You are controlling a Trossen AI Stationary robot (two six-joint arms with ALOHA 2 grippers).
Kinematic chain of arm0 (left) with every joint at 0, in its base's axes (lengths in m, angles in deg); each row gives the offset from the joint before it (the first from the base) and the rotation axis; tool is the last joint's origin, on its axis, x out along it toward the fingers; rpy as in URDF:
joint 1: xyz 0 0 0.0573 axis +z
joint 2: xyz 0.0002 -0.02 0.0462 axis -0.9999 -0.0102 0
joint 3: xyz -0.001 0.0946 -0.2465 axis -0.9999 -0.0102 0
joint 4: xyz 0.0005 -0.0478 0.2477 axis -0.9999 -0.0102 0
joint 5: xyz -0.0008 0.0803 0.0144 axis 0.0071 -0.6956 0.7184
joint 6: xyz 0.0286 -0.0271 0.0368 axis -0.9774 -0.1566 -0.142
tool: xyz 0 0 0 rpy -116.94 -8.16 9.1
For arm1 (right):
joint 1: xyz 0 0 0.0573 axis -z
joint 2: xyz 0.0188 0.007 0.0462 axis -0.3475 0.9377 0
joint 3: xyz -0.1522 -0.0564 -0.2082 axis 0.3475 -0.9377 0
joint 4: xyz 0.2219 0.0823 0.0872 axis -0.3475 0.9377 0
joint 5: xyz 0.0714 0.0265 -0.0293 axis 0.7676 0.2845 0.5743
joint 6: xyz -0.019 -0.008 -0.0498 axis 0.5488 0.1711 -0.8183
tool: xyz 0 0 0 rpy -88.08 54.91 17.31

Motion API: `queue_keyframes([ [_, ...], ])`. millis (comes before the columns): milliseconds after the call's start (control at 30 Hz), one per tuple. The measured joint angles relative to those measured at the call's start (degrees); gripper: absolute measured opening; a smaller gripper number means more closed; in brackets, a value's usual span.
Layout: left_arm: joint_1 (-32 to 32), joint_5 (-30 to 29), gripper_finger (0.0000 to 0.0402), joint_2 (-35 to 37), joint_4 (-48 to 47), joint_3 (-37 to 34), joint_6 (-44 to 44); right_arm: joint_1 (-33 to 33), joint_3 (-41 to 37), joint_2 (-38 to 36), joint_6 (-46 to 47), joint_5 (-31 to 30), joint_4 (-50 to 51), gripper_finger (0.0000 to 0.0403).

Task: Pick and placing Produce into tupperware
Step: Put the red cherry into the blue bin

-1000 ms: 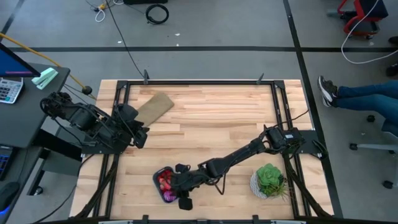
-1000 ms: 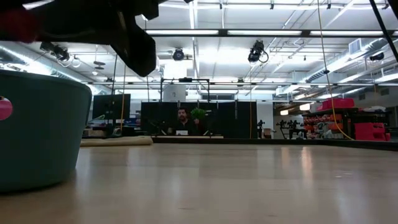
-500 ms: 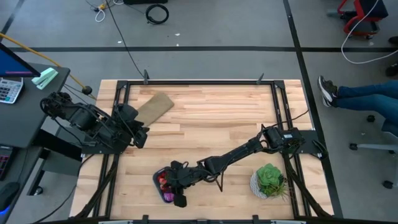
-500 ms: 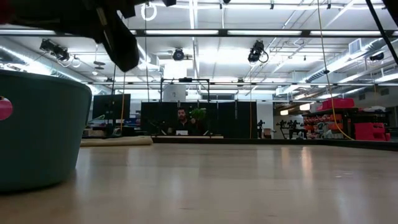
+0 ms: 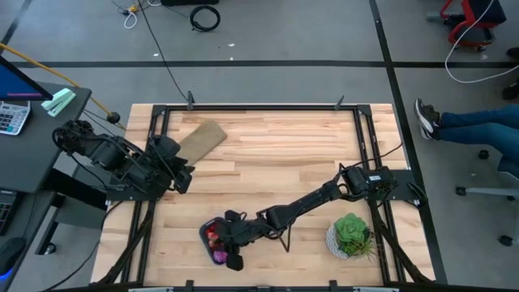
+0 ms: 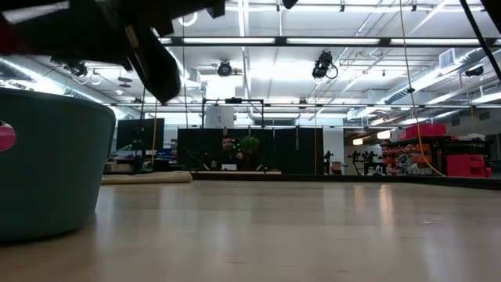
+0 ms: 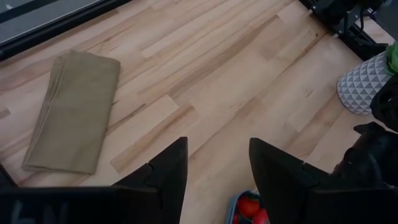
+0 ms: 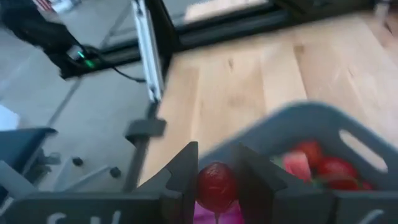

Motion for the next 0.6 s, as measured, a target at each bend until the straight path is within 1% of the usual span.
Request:
queue_keyframes([
  [100,0.02,0.0,0.018,0.0,0.0,0.0,-0.33,0.0,0.0,-0.01,-0.58,-1.61,2.7,0.0099],
  [400,0.0,0.0,0.0177,0.0,-0.02,0.0,-0.55,-0.32,0.04,0.47,-1.3,-2.72,3.16,0.0099],
  [467,0.0,0.0,0.0178,0.0,-0.02,0.0,-0.55,-0.5,0.06,1.49,0.07,-2.47,2.37,0.0099],
  [533,0.0,0.0,0.018,0.02,-0.04,0.0,-0.55,-0.77,0.0,2.87,2.13,-0.94,0.94,0.0099],
  [600,0.01,0.0,0.0181,0.0,-0.05,0.0,-0.55,-0.91,-0.07,3.03,2.33,-0.7,1.35,0.0099],
])
